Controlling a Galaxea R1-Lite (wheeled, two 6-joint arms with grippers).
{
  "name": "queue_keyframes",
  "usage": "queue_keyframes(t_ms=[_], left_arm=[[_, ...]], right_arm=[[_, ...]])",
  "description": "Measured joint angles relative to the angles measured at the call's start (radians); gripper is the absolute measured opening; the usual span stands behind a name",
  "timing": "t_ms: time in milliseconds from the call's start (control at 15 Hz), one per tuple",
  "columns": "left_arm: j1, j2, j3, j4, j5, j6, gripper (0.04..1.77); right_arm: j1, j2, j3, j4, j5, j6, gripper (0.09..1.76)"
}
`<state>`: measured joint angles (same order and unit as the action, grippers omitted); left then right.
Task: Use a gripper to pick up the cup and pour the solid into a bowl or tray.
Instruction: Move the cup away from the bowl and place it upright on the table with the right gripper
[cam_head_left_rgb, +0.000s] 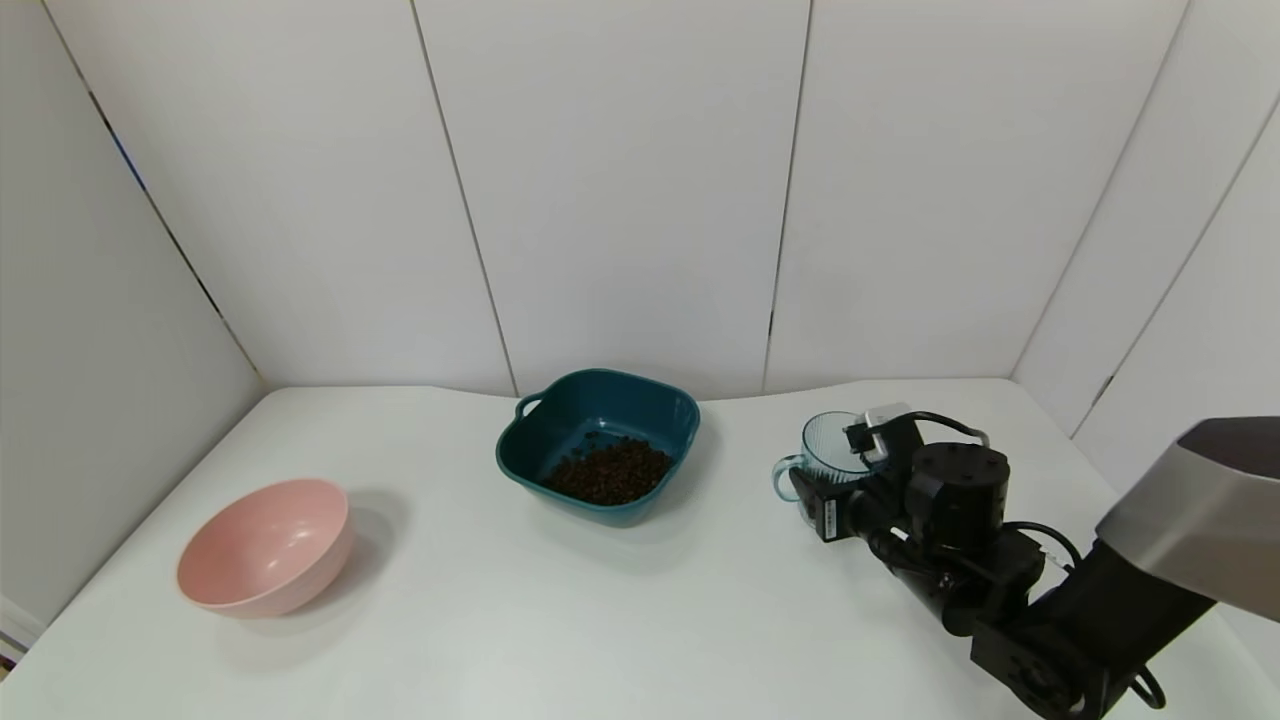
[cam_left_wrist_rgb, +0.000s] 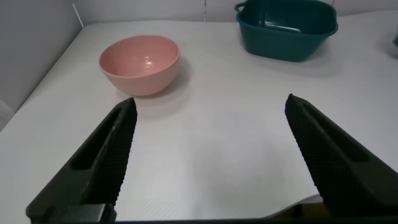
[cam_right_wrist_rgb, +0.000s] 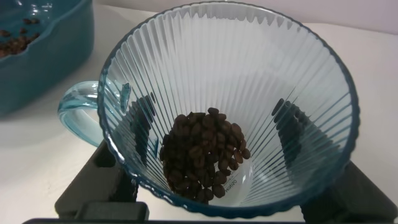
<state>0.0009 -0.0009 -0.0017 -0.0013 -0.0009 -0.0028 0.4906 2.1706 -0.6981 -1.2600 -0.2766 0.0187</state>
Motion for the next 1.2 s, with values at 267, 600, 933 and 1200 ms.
queue_keyframes(t_ms=[267, 600, 933, 1200], left_arm=[[0.0, 0.0, 0.0, 0.0, 0.0, 0.0, 1.72], [0.0, 0.0, 0.0, 0.0, 0.0, 0.0, 1.72], [0.0, 0.0, 0.0, 0.0, 0.0, 0.0, 1.72], [0.0, 0.0, 0.0, 0.0, 0.0, 0.0, 1.72]], right_arm=[[0.0, 0.05, -0.003, -0.029, -0.006, -0.002, 1.38], [-0.001, 0.066, -0.006, -0.026, -0.004, -0.002, 1.44], [-0.005, 0.057, 0.004, -0.024, 0.004, -0.004, 1.57], [-0.008, 0.002, 0.034, 0.02, 0.071, -0.005, 1.63]])
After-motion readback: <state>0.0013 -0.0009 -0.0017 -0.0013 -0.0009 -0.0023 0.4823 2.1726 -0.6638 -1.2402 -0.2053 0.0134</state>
